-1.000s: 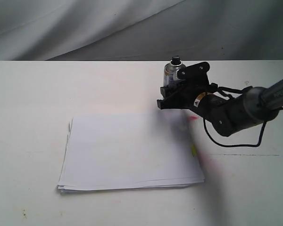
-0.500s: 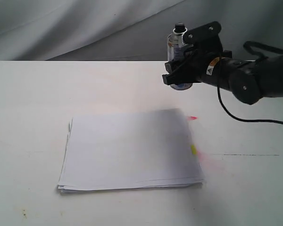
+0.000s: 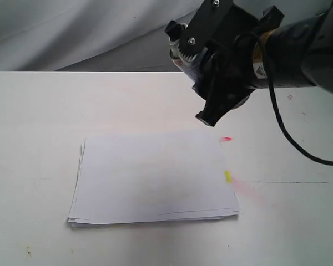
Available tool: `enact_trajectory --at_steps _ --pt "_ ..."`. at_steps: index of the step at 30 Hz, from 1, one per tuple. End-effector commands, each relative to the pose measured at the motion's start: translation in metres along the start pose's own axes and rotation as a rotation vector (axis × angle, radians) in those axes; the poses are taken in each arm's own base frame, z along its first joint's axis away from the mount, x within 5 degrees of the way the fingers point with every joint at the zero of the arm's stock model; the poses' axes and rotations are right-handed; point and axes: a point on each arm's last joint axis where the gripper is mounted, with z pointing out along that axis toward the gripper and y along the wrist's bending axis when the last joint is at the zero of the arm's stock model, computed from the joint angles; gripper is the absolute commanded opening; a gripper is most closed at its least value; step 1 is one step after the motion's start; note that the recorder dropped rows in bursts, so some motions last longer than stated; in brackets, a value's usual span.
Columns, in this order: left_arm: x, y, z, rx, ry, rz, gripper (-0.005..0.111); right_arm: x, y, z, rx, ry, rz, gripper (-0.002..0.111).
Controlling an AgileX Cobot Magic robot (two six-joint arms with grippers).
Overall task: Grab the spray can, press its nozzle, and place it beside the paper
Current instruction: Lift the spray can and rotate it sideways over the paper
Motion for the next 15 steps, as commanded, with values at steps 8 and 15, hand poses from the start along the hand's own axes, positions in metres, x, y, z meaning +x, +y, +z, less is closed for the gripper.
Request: enact_trajectory --at_steps 8,15 --pt "0.001 0.0 0.0 -0.001 -0.006 -0.002 0.0 -0.01 0.023 0.01 0.169 -0.005 -0.154 0.0" --pt "0.001 0.0 0.0 -0.001 -0.006 -0.002 0.0 0.002 0.055 0.045 0.228 0.083 -0.272 0.0"
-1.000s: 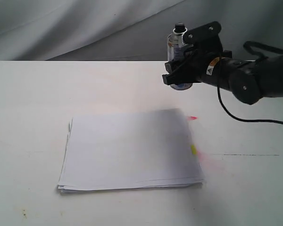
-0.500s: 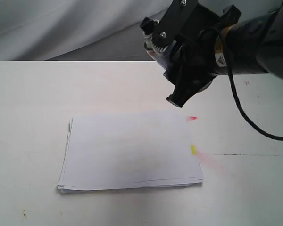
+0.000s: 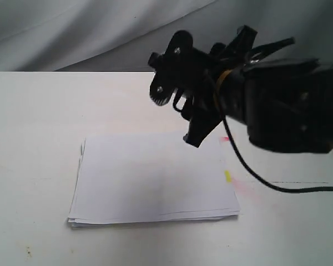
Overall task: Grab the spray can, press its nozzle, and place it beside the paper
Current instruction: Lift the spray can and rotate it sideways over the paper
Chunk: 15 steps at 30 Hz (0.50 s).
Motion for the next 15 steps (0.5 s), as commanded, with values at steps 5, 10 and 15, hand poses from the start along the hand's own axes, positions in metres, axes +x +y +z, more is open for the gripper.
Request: enact_trajectory --at_steps 5,10,15 --pt "0.001 0.0 0.0 -0.001 -0.006 -0.002 0.0 0.001 0.038 0.026 0.14 0.081 -0.238 0.0" --pt "0.001 0.0 0.0 -0.001 -0.006 -0.002 0.0 0.003 0.055 0.041 0.15 0.096 -0.304 0.0" --pt "0.001 0.0 0.0 -0.001 -0.006 -0.002 0.0 0.011 0.062 0.051 0.197 0.158 -0.354 0.0"
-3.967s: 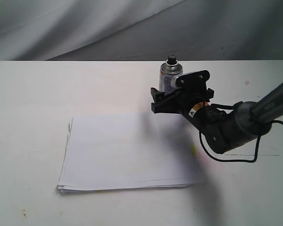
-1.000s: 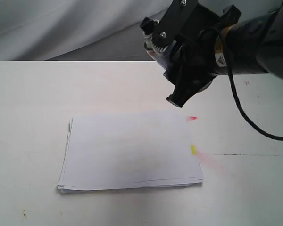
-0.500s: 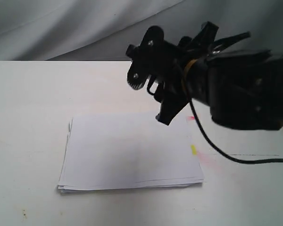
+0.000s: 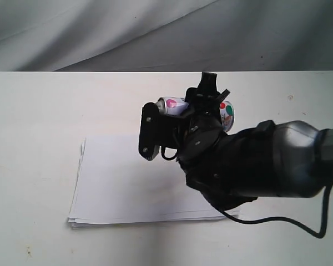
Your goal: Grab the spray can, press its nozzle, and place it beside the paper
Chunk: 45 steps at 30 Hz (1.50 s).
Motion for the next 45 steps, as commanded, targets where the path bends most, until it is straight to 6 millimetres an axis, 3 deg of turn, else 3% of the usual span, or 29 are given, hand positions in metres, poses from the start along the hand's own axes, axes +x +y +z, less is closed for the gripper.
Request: enact_trajectory --at_steps 1,35,45 --pt "0.001 0.0 0.0 -0.001 -0.006 -0.002 0.0 0.002 -0.001 0.005 0.086 0.049 -0.046 0.0" --pt "0.001 0.0 0.0 -0.001 -0.008 0.003 0.0 0.001 -0.001 0.005 0.093 0.042 -0.058 0.0" --pt "-0.015 -0.006 -0.002 0.061 -0.185 0.056 0.0 0.001 -0.001 0.005 0.093 0.042 -0.058 0.0"
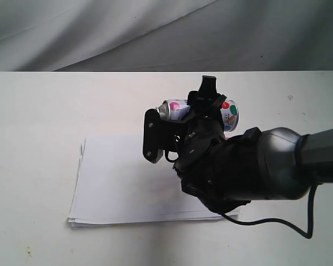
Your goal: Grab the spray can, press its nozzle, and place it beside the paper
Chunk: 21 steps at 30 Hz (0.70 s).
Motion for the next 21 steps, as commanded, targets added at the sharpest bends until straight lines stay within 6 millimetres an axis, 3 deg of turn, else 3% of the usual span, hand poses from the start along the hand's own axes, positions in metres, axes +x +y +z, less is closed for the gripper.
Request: enact_trajectory --at_steps 1,15,20,21 --pt "-0.006 -0.003 0.0 0.03 -0.084 0.005 0.0 -0.001 -0.008 -0.003 0.055 -0.002 -0.008 0.0" --pt "-0.01 -0.004 -0.001 0.052 -0.123 -0.059 0.0 -0.001 -0.009 -0.003 0.06 -0.007 -0.014 0.0" --pt "-0.02 -0.007 -0.003 0.101 -0.218 -0.183 0.0 -0.002 -0.009 -0.003 0.064 -0.011 -0.018 0.0" --pt "-0.03 -0.009 -0.006 0.111 -0.25 -0.183 0.0 -0.002 -0.009 -0.003 0.065 -0.012 -0.02 0.0"
